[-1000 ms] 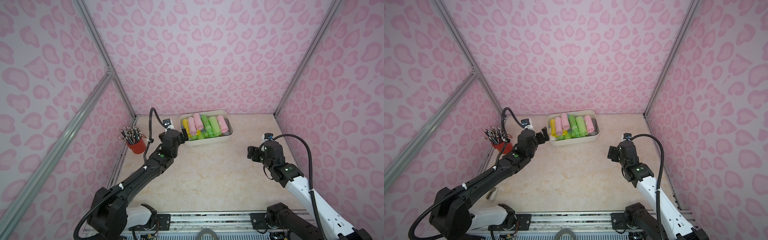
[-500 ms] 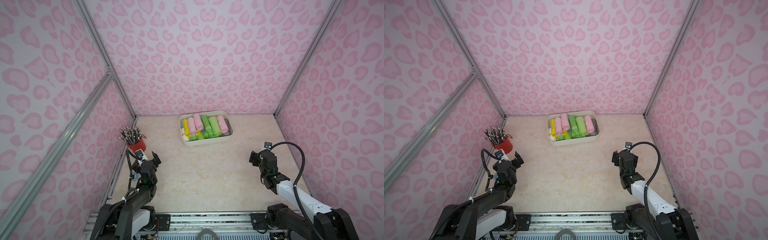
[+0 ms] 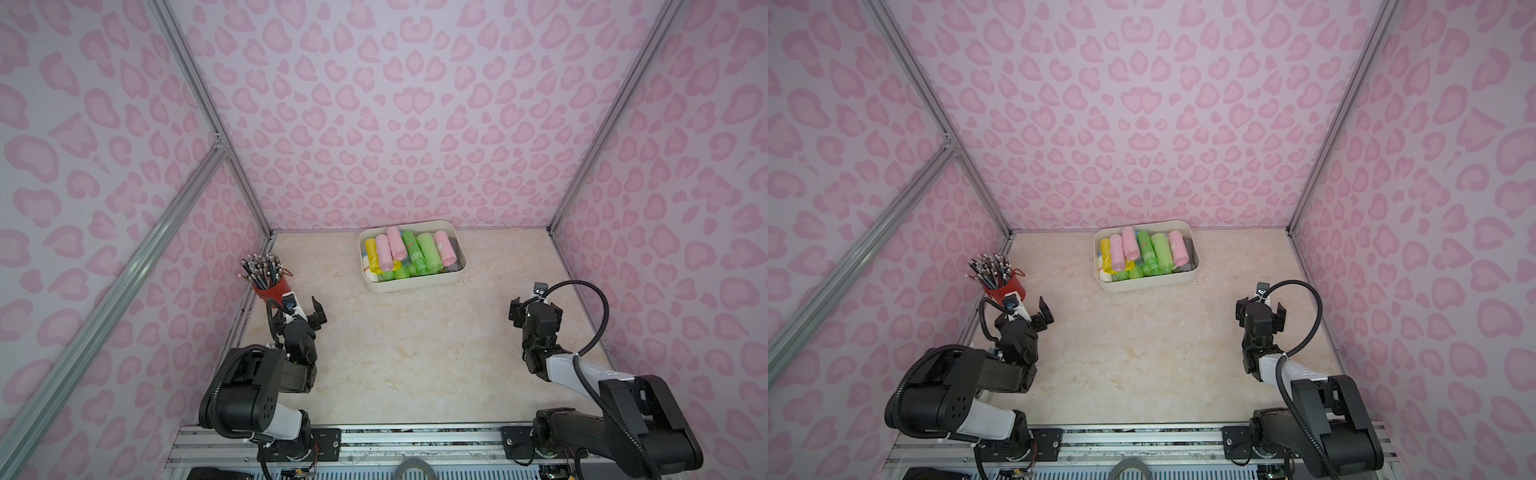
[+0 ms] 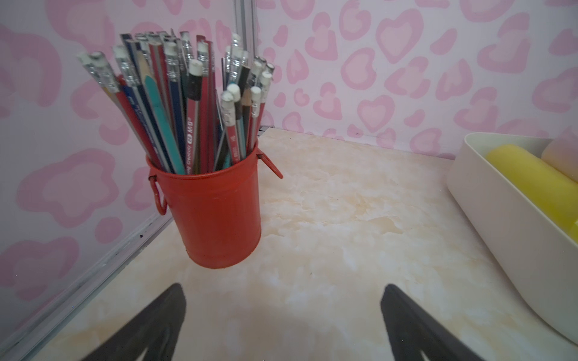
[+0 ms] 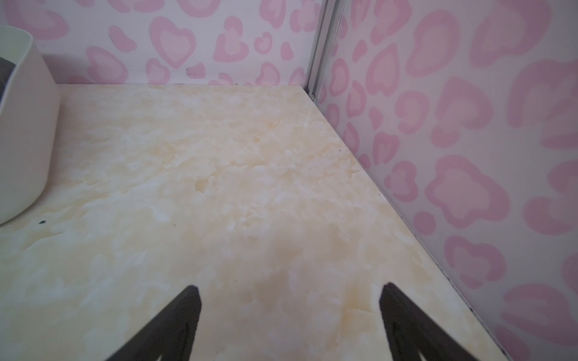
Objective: Put the roll of trash bags into the storage box
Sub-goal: Reset both arms
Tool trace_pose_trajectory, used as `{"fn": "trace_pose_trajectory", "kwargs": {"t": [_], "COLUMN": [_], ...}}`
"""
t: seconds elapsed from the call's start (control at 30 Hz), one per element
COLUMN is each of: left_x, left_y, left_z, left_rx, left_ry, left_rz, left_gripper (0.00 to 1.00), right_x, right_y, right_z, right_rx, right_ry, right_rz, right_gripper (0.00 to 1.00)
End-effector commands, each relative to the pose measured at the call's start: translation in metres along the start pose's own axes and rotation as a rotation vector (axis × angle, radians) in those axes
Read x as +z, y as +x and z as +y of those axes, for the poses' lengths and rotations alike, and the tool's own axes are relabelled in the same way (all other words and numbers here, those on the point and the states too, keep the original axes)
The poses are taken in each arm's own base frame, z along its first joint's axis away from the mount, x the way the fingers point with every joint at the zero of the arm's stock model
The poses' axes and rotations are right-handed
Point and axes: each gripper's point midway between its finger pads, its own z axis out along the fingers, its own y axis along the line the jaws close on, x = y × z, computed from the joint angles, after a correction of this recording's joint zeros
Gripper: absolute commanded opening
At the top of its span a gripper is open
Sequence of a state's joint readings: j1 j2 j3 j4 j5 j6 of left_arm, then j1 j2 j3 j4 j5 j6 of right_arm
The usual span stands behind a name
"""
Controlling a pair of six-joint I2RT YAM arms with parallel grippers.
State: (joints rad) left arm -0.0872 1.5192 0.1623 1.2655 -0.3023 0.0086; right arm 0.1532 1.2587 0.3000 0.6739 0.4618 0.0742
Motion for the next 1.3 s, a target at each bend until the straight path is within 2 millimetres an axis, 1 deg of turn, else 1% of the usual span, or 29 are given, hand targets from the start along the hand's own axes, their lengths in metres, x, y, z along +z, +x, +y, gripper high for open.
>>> {"fn": "trace_pose_trajectory", "kwargs": {"t": [0.0,0.07,0.1,0.17,0.2,0.23,0.3,0.33,0.37,0.4,1.27], "left_x": [0.006,0.007,0.008,0.01,0.011,0.012,0.014,0.015,0.015,0.015,0.015], "left_y": [-0.02,-0.019,-0.02,-0.019,-0.019,-0.018,-0.018,-0.018,-0.018,-0.017,-0.018], "left_z": [-0.009,-0.009,-0.008,-0.007,-0.006,-0.004,-0.001,0.0,0.0,0.0,0.0], "left_rx": [-0.01,-0.008,-0.011,-0.018,-0.022,-0.028,-0.042,-0.044,-0.044,-0.045,-0.044], "left_ry": [0.046,0.041,0.04,0.035,0.029,0.025,0.017,0.016,0.015,0.015,0.016], "left_rz": [-0.066,-0.061,-0.063,-0.054,-0.052,-0.046,-0.04,-0.037,-0.037,-0.037,-0.039], "left_gripper": [1.0,1.0,1.0,1.0,1.0,1.0,1.0,1.0,1.0,1.0,1.0], "right_x": [0.002,0.009,0.012,0.021,0.024,0.027,0.033,0.035,0.044,0.051,0.05], "right_y": [-0.013,-0.005,-0.004,0.004,0.006,0.009,0.017,0.017,0.01,0.012,0.011], "right_z": [0.003,0.0,0.0,-0.001,0.002,0.009,0.026,0.035,0.036,0.034,0.038], "right_rx": [0.033,0.081,0.095,0.1,0.095,0.08,0.031,0.018,0.012,0.026,-0.006], "right_ry": [-0.05,-0.074,-0.082,-0.073,-0.083,-0.114,-0.194,-0.235,-0.231,-0.216,-0.214], "right_rz": [-0.058,-0.047,-0.045,-0.045,-0.05,-0.051,-0.025,-0.021,0.018,0.046,0.048], "right_gripper": [0.91,0.91,0.91,0.91,0.91,0.91,0.91,0.91,0.91,0.91,0.91]}}
